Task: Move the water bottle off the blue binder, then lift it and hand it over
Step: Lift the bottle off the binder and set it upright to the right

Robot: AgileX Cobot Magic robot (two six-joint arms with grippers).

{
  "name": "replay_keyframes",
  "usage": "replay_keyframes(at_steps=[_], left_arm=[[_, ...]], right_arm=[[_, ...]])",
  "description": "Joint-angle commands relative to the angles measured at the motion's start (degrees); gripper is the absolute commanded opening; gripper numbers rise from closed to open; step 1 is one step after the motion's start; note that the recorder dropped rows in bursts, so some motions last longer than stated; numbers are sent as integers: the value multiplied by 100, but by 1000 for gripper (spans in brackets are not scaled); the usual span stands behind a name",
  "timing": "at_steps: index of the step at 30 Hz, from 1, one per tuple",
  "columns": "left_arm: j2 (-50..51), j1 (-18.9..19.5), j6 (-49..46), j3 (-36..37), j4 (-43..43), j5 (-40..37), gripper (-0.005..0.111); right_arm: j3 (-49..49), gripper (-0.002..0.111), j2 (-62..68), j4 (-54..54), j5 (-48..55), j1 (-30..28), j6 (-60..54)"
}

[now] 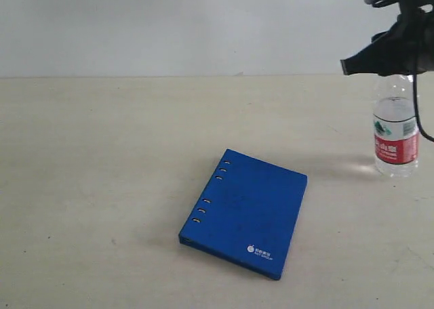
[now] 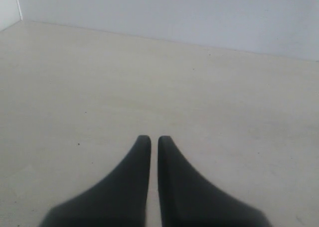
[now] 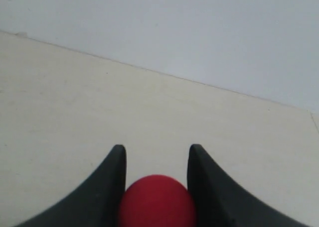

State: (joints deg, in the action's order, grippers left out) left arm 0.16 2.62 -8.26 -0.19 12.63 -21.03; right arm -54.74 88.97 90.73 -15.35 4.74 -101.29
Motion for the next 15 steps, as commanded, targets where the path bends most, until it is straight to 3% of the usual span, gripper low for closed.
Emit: replay_keyframes(at_steps=[1,5,7,13,15], left_arm=[[-16,-40,-28,19,0,41,5],[-16,-40,-28,19,0,41,5],[-16,-40,-28,19,0,41,5],[-16,-40,-28,19,0,41,5],[-16,-40,-28,19,0,41,5]], right_arm=[[127,0,-30,-135,631,-663,393],[127,0,-42,-135,1408,-932,394],[127,6,-42,-135,1575,-932,321],[127,48,-42,-135,1793,-932,-48],[127,55,-42,-135,1793,-932,-104]])
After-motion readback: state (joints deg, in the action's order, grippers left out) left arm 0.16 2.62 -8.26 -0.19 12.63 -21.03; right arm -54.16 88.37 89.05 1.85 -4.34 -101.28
